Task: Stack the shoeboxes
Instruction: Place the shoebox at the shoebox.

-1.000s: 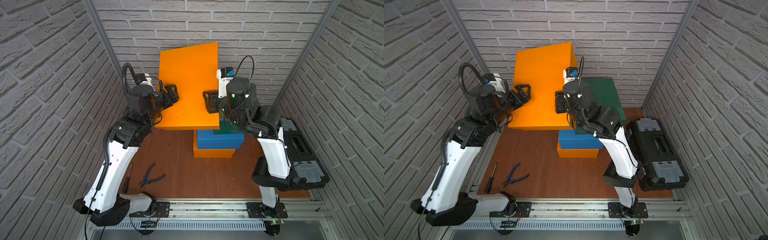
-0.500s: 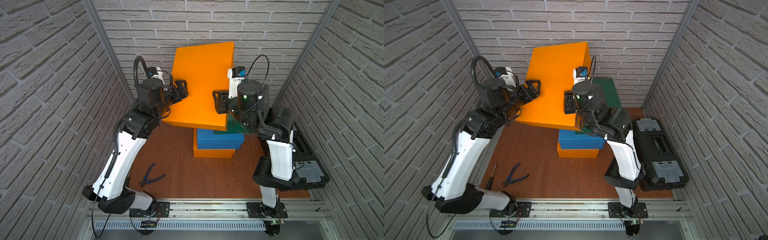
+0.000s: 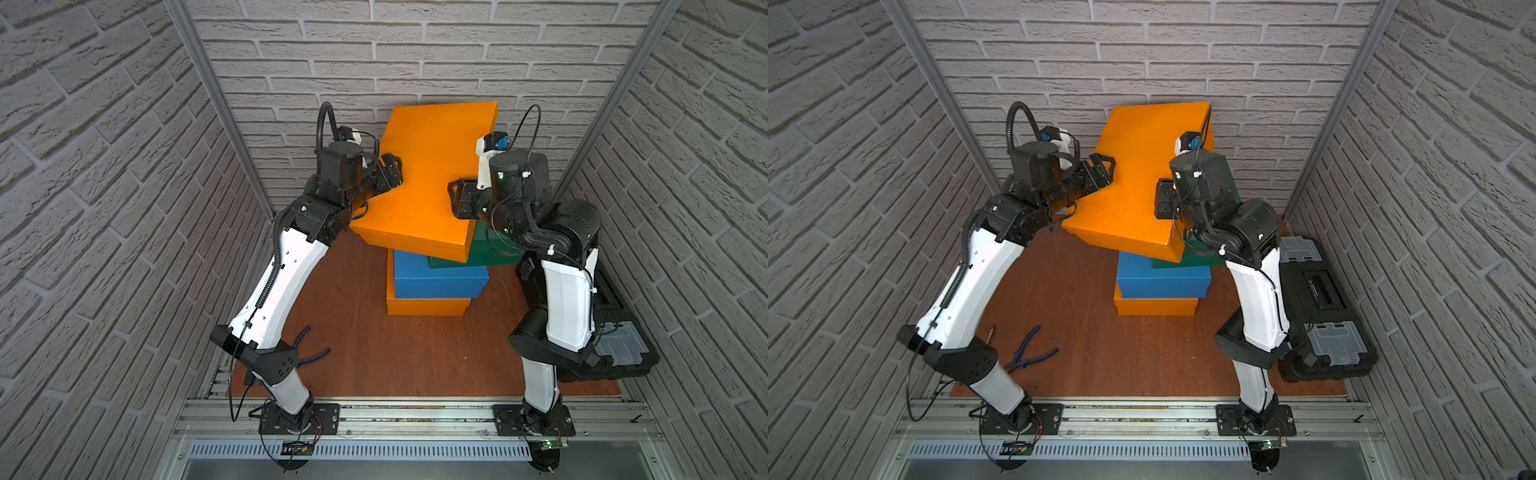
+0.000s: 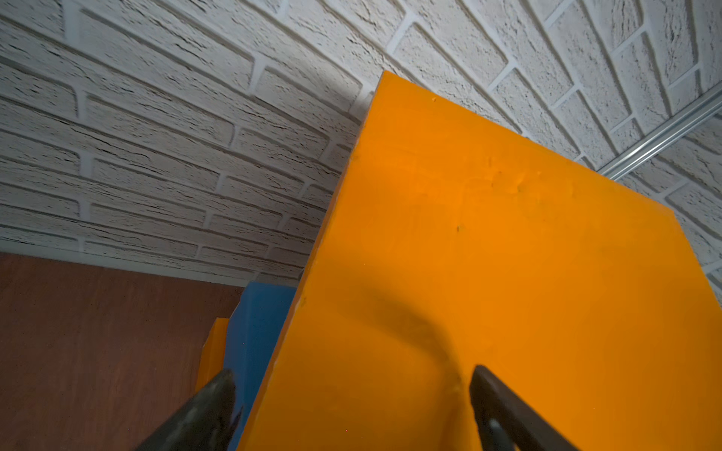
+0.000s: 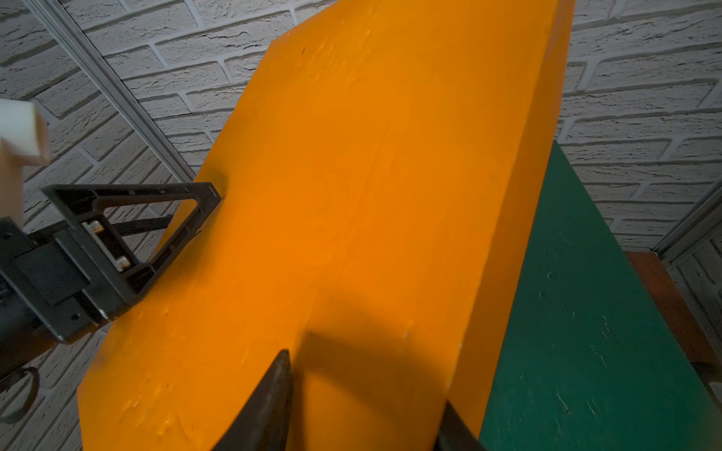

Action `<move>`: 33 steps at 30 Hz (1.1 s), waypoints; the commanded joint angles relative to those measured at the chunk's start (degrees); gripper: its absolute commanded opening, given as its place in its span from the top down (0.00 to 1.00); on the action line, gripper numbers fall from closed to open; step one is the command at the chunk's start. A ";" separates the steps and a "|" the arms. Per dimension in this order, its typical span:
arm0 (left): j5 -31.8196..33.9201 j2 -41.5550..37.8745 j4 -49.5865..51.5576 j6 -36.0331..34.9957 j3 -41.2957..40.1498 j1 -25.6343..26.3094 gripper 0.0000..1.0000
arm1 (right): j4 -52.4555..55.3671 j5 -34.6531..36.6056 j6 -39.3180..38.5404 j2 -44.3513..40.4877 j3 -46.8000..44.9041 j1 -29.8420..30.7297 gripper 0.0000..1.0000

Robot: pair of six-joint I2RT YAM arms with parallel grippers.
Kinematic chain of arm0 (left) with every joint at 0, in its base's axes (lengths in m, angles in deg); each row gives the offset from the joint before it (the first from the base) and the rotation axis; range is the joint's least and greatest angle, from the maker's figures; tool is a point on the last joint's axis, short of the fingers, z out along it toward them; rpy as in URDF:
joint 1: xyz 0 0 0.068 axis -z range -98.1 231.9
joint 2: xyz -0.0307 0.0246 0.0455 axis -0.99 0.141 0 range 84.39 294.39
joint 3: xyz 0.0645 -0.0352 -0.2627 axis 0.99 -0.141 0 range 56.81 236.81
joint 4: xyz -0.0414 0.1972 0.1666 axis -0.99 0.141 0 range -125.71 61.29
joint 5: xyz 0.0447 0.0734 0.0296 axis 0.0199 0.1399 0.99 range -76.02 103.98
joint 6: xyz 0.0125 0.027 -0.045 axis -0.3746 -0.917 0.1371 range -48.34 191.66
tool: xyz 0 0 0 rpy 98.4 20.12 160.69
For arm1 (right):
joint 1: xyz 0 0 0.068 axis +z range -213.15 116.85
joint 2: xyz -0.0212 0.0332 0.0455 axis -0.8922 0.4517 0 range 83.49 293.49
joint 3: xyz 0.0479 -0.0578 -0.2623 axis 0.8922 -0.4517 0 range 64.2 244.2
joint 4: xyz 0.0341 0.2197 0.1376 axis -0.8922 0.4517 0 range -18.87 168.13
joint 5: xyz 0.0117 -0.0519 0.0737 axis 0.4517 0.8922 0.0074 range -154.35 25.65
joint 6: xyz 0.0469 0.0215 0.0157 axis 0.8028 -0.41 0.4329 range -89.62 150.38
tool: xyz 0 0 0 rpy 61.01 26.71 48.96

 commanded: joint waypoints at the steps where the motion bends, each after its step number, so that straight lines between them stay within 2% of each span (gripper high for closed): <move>1: -8.98 1.61 -12.09 2.53 5.94 4.02 0.08 | 5.88 -16.11 -3.22 2.88 1.46 0.86 0.55; 12: -9.97 8.81 -10.57 2.79 17.29 4.04 0.08 | 5.77 -21.33 -2.36 2.13 1.47 -7.88 0.54; 18: -10.23 9.62 -11.69 3.50 17.83 4.02 0.08 | 4.87 -24.15 -1.50 1.91 1.47 -12.08 0.54; 23: -10.17 9.27 -12.52 3.64 17.93 4.04 0.07 | 5.66 -25.95 -0.76 1.93 1.41 -15.25 0.49; 33: -9.21 8.10 -12.98 3.34 17.76 4.82 0.08 | 6.07 -28.24 0.38 2.13 1.41 -19.33 0.47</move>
